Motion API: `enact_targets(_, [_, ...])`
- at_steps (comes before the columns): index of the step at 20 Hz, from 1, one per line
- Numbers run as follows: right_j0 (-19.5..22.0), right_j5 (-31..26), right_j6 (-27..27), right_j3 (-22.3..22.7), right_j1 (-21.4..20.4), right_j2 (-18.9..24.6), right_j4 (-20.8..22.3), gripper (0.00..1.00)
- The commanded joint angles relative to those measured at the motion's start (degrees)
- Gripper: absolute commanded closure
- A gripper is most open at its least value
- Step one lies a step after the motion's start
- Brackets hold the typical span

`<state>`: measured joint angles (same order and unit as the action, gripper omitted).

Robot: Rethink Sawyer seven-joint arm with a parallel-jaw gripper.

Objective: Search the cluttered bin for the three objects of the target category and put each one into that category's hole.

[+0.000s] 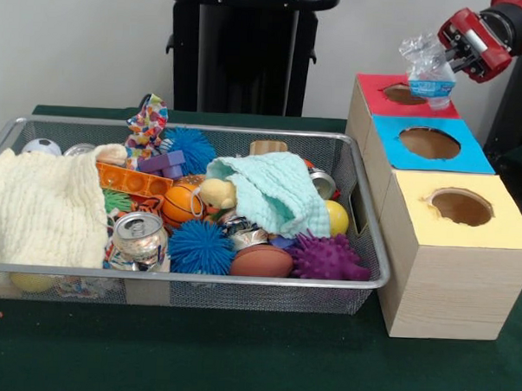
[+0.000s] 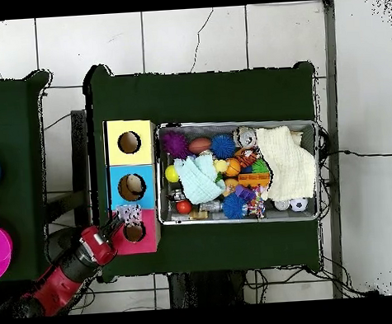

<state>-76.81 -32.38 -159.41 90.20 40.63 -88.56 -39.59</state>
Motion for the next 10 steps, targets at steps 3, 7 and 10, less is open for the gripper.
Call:
enact_targets(3, [-0.6,11.7,-1.5,2.7,-19.5,19.4,0.4,1.00])
enact_targets(7, [-0.7,5.8,-4.9,-1.7,-17.3,16.7,1.9,1.00])
enact_targets(10, [-0.7,3.0,-6.9,-4.0,-15.7,15.4,2.2,1.00])
